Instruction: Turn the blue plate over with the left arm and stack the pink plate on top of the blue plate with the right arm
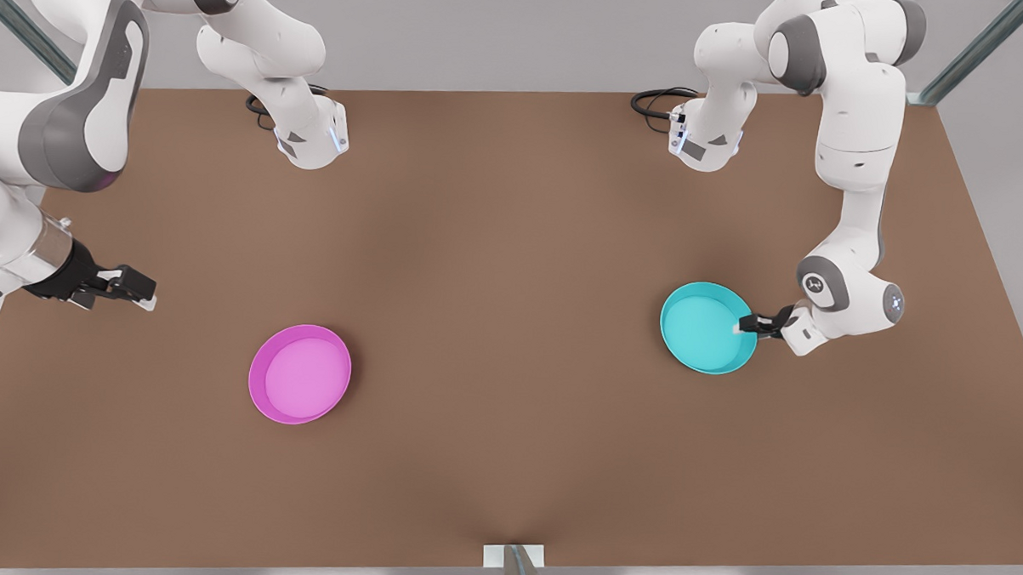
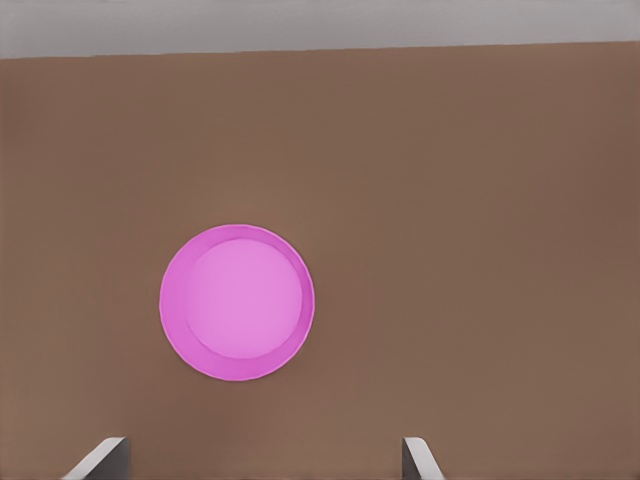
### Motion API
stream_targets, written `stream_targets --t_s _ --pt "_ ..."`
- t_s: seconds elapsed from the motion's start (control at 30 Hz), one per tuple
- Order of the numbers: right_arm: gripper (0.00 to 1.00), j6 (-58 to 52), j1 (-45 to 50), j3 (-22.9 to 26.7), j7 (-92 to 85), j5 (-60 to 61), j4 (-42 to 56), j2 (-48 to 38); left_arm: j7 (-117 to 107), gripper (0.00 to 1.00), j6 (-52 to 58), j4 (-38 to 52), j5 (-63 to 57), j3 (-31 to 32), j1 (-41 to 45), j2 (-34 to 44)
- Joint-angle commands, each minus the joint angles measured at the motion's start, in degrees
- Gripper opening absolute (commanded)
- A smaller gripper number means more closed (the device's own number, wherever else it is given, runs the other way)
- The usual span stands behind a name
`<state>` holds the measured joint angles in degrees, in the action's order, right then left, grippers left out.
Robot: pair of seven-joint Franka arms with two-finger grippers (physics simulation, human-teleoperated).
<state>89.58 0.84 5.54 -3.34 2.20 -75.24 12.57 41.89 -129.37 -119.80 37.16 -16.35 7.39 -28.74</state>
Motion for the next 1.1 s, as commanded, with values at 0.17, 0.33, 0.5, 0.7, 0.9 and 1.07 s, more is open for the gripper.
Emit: stream_targets --t_s 0.17,0.33,0.5,0.7,0.9,1.07 --pt "1.0 -0.02 0.04 0.0 0.0 0.0 0.0 0.0 -0.05 0.49 0.7 -0.09 -0.34 0.01 0.17 -0.44" --pt "1.0 0.07 0.13 0.0 0.0 0.0 0.0 0.17 -0.31 0.4 1.23 -0.09 -0.34 -0.08 0.26 -0.44" --pt "1.0 0.07 0.13 0.0 0.0 -0.09 0.0 0.17 -0.58 0.26 1.23 0.0 -0.34 0.01 0.26 -0.44" --pt "1.0 0.07 0.13 0.0 0.0 0.0 0.09 0.17 -0.58 0.24 1.23 0.0 -0.34 0.01 0.17 -0.7" --pt "1.0 0.07 0.21 0.0 0.0 -0.09 0.0 0.17 -0.49 0.24 1.32 -0.09 -0.34 0.01 0.17 -0.7" --pt "1.0 0.07 0.21 0.0 0.0 -0.09 0.0 0.17 -0.49 0.23 1.67 0.0 -0.34 0.01 0.17 -0.79"
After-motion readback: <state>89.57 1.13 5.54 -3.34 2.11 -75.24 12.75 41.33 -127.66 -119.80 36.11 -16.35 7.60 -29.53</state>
